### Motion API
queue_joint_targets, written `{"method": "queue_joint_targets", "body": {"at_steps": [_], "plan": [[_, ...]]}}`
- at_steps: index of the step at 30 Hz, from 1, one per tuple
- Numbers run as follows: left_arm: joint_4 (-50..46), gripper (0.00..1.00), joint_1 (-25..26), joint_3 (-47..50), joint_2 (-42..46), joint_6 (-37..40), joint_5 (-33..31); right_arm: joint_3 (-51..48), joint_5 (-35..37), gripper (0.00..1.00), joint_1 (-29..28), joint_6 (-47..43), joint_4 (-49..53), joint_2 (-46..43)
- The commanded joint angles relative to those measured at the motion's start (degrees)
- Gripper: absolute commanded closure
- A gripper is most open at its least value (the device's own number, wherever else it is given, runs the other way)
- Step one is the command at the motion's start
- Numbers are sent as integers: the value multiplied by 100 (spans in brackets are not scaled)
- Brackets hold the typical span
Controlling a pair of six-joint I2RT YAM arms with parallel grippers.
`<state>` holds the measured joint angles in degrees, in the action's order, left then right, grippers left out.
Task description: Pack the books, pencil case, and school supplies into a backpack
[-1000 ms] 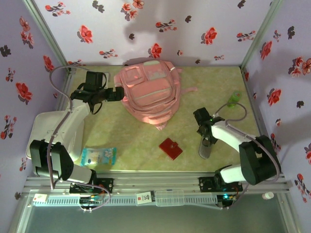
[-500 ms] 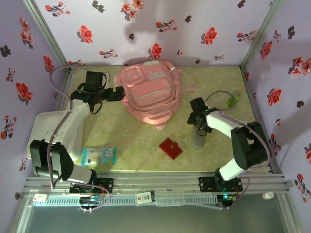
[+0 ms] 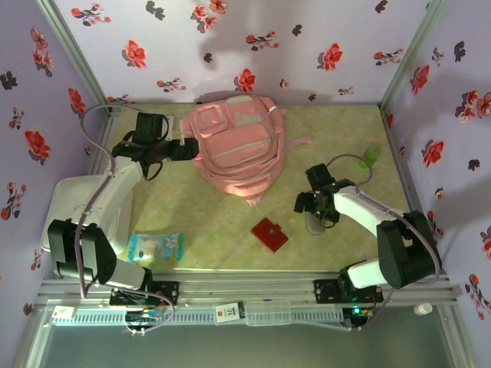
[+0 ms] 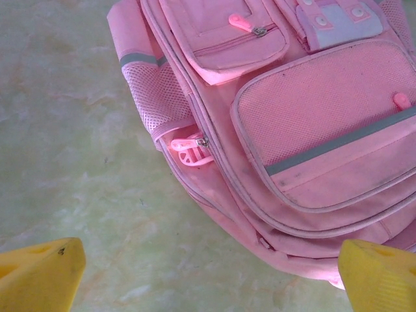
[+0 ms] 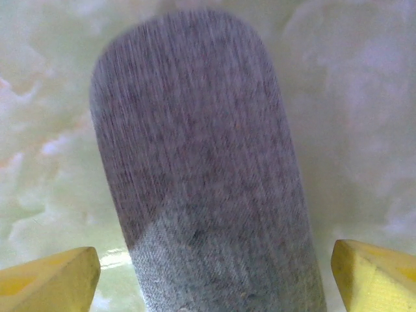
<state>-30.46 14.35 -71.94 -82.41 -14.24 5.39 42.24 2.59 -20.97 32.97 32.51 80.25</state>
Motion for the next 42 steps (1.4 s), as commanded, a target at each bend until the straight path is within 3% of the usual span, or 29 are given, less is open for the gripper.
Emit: {"method": "queue_joint_targets", "body": {"at_steps": [1,13,19,25,31,37,42], "plan": [[79,0,-16,-92,-78,145,162,-117,-192,11,32,-72,107,-4],[-122,0,337,-291,-252,534,399,-163,11,31,32,-162,-226,251],[-392,0,792,-620,-622,927,564,-207,147,38,32,-123,-380,255],[-880,1,1460,-1444,-1498,1787,596,-222,234,43,39,57,-718,-7],[-927,12,1901,-2147,-2421,2638,283,-204,152,43,49,245,-1127,-252],[-904,35,1923,-2801,-3392,3045,-453,-252,-113,42,49,430,-1541,-276],[-986,38,1923,-3115,-3789,3278,-536,-299,-274,42,49,550,-1734,-171]]}}
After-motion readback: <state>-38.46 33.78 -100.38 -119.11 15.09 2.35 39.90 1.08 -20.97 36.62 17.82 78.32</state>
